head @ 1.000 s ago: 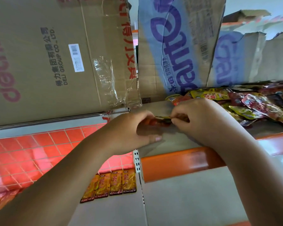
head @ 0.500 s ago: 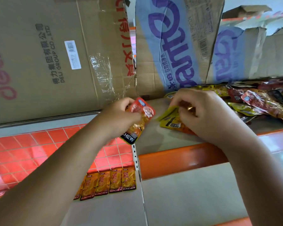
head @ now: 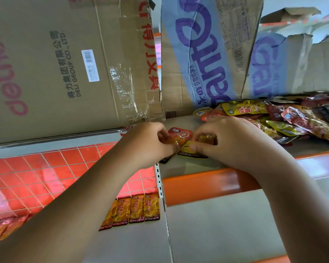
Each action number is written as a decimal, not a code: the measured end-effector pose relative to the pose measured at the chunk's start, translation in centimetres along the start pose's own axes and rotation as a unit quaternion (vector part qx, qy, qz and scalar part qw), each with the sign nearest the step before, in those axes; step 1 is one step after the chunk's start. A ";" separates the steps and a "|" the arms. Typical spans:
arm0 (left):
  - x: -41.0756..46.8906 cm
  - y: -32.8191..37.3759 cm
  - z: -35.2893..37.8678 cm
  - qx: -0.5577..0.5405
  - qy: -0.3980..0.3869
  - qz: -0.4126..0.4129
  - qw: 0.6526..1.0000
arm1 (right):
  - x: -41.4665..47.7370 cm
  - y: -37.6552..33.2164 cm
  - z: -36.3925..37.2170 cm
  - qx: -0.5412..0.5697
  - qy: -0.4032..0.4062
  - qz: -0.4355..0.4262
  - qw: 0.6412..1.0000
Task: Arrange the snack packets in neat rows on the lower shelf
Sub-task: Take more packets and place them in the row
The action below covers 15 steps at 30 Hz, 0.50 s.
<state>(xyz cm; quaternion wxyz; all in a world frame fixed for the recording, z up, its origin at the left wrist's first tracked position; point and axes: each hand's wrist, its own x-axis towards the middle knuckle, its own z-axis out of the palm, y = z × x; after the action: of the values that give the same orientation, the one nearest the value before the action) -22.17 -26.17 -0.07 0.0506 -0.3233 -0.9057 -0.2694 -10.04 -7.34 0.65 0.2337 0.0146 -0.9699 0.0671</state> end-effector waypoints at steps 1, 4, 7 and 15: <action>-0.1 0.0 -0.1 0.007 -0.003 -0.005 1.000 | 0.1 -0.1 -0.1 0.022 -0.017 -0.014 1.000; -0.5 0.2 -0.5 0.031 -0.018 -0.010 0.999 | 0.2 -0.2 -0.5 0.080 -0.035 -0.027 0.996; -0.5 0.1 -0.6 0.028 -0.019 -0.009 0.999 | 0.6 -0.3 -0.5 0.045 -0.033 -0.007 0.998; -0.5 -0.6 -0.7 -0.027 -0.021 0.007 0.999 | 1.9 -2.8 -1.4 -0.093 -0.111 0.029 0.989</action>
<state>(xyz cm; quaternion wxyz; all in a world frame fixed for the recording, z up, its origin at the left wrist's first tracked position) -22.19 -27.20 0.18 0.0245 -0.3363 -0.8968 -0.2864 -10.98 -9.89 3.06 0.1234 -0.0278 -0.9918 -0.0182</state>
